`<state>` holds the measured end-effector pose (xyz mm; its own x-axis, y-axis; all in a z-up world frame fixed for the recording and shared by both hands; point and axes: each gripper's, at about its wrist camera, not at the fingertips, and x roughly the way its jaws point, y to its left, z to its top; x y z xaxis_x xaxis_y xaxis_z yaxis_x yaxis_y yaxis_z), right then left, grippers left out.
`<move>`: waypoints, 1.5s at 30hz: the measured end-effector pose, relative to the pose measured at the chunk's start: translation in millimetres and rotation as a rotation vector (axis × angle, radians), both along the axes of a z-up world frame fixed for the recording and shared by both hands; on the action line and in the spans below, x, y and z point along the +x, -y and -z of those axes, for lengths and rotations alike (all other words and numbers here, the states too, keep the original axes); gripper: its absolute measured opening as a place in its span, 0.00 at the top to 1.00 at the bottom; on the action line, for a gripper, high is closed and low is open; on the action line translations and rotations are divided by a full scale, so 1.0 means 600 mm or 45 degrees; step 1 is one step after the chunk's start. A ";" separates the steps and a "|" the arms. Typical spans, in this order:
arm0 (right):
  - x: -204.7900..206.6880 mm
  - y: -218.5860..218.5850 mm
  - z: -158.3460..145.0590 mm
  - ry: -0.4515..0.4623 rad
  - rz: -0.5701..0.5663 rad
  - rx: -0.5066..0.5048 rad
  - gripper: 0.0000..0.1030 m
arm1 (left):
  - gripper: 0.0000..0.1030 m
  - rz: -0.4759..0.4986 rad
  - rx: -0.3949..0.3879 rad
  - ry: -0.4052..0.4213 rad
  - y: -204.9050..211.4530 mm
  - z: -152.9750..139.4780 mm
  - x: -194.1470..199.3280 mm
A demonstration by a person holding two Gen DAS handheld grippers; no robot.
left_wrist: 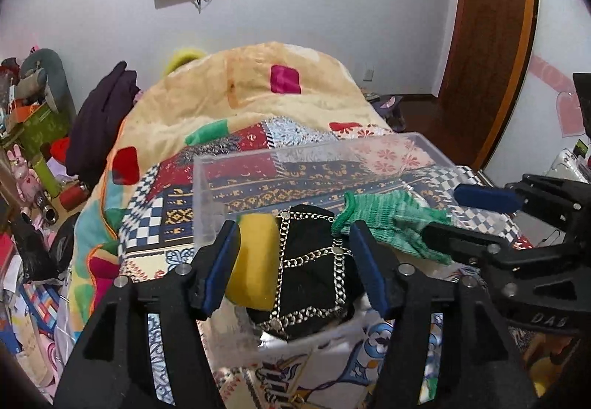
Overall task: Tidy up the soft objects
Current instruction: 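Carry the sponge and sock into the clear box and open both grippers, then grasp the floral scrunchie with the left gripper while the right grasps the braided cord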
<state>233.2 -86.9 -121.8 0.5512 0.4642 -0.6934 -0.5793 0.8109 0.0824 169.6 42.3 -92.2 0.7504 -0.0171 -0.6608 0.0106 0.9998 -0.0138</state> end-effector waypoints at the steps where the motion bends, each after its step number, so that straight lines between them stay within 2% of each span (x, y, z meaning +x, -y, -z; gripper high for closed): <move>1: -0.006 0.008 -0.009 0.019 0.004 0.009 0.45 | 0.39 0.001 -0.001 0.013 0.000 -0.008 -0.008; 5: -0.032 0.040 -0.037 0.086 0.034 0.055 0.29 | 0.25 0.008 -0.021 0.084 0.006 -0.039 -0.044; 6: -0.039 0.050 -0.045 0.103 0.045 0.067 0.27 | 0.25 0.016 -0.022 0.107 0.009 -0.048 -0.056; 8: -0.051 0.067 -0.056 0.129 0.064 0.083 0.22 | 0.15 0.030 -0.024 0.132 0.017 -0.059 -0.073; 11: -0.069 0.095 -0.065 0.159 0.097 0.096 0.19 | 0.07 0.048 -0.028 0.177 0.031 -0.073 -0.105; 14: -0.083 0.113 -0.061 0.158 0.120 0.081 0.19 | 0.04 0.075 -0.025 0.192 0.047 -0.076 -0.130; 20: -0.100 0.139 -0.016 0.079 0.147 0.037 0.19 | 0.04 0.124 -0.051 0.103 0.067 -0.033 -0.158; 27: -0.097 0.165 0.053 -0.066 0.199 0.002 0.19 | 0.04 0.058 -0.044 -0.045 0.047 0.047 -0.160; 30: -0.085 0.178 0.083 -0.124 0.232 -0.013 0.19 | 0.04 0.035 -0.092 -0.095 0.029 0.073 -0.155; 36: -0.067 0.181 0.126 -0.221 0.254 -0.034 0.20 | 0.22 0.064 -0.144 -0.175 0.028 0.115 -0.150; 42: -0.065 0.173 0.142 -0.245 0.228 -0.067 0.36 | 0.32 0.104 -0.130 -0.186 0.040 0.129 -0.150; 45: -0.070 0.170 0.141 -0.232 0.203 -0.056 0.51 | 0.41 0.100 -0.129 -0.175 0.040 0.130 -0.149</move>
